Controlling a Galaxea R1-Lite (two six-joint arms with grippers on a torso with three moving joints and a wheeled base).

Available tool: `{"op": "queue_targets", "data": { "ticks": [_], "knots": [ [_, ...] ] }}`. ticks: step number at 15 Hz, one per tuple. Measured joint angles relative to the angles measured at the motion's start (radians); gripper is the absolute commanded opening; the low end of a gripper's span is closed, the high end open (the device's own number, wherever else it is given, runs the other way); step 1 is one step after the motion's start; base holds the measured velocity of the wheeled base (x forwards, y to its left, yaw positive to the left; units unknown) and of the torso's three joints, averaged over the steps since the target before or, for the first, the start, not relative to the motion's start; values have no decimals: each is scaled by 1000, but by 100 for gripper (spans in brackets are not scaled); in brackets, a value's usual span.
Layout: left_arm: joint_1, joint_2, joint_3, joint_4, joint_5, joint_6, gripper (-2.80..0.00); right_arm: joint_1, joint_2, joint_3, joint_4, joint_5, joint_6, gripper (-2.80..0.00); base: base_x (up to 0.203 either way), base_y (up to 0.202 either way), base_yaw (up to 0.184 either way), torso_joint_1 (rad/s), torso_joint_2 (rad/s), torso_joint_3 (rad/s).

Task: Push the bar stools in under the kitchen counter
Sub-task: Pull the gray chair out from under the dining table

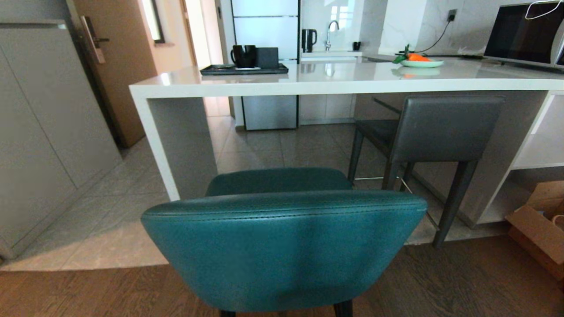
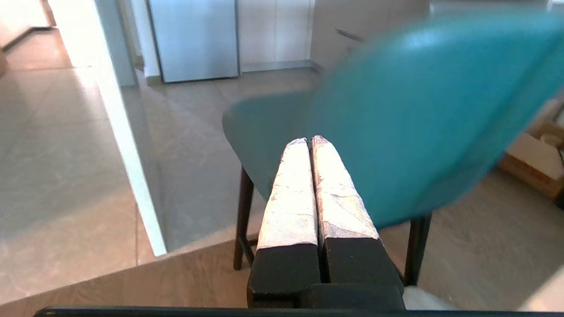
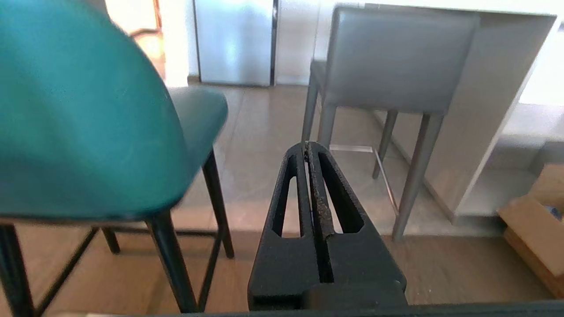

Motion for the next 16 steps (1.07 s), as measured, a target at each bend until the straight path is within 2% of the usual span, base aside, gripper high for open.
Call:
{"op": "queue_targets", "data": {
  "ticks": [2, 3, 5, 7, 8, 9, 12, 16],
  "knots": [
    [8, -80, 71, 16, -15, 12, -280, 0, -15, 76, -24, -3, 11, -280, 0, 0, 0, 0, 0, 0],
    [10, -116, 114, 37, -5, 40, -280, 0, -19, 123, -54, -8, 12, -280, 0, 0, 0, 0, 0, 0],
    [13, -161, 220, 31, 64, 109, -280, 0, -22, 263, -162, -35, 7, -280, 0, 0, 0, 0, 0, 0],
    [14, -180, 320, -75, 123, 138, -280, 0, -23, 350, -267, -58, 11, -280, 0, 0, 0, 0, 0, 0],
    [14, -186, 348, -131, 146, 137, -280, 0, -23, 366, -280, -66, 17, -280, 0, 0, 0, 0, 0, 0],
    [14, -189, 361, -138, 163, 131, -280, 0, -23, 372, -285, -66, 20, -280, 0, 0, 0, 0, 0, 0],
    [13, -194, 377, -107, 265, 111, -280, 0, -23, 379, -285, -66, 21, -280, 0, 0, 0, 0, 0, 0],
    [13, -195, 380, -102, 277, 55, -280, 0, -24, 380, -285, -72, 35, -280, 0, 0, 0, 0, 0, 0]
  ]
}}
